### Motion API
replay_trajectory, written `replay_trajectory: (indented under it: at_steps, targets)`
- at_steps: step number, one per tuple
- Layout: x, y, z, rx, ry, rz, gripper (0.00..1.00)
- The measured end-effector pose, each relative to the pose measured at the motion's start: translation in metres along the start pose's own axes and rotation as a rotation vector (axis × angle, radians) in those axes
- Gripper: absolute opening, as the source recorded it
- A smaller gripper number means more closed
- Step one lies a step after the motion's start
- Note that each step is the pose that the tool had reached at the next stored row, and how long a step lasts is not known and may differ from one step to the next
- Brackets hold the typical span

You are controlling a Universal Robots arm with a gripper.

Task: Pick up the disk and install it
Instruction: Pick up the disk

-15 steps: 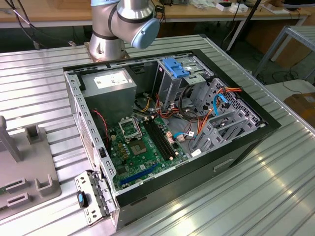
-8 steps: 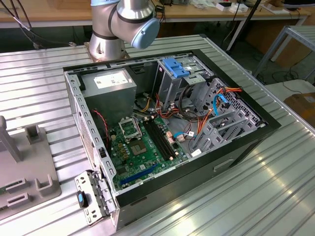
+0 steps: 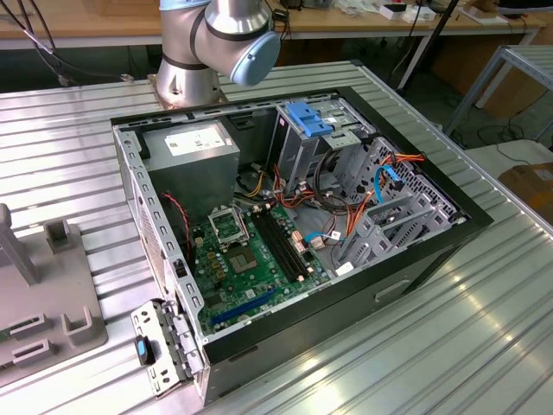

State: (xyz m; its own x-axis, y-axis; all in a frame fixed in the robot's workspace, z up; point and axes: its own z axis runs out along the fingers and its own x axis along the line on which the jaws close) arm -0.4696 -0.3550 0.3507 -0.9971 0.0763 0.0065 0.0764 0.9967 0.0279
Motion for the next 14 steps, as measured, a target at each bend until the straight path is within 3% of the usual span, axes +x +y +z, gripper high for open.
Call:
replay_trajectory:
  at_steps: [8,14]
  targets:
    - [-0.0004,0.0,0.0,0.0001,0.0001,-0.003,0.11]
    - [-0.0004,0.0,0.0001,0.0012,0.005,-0.179,0.11]
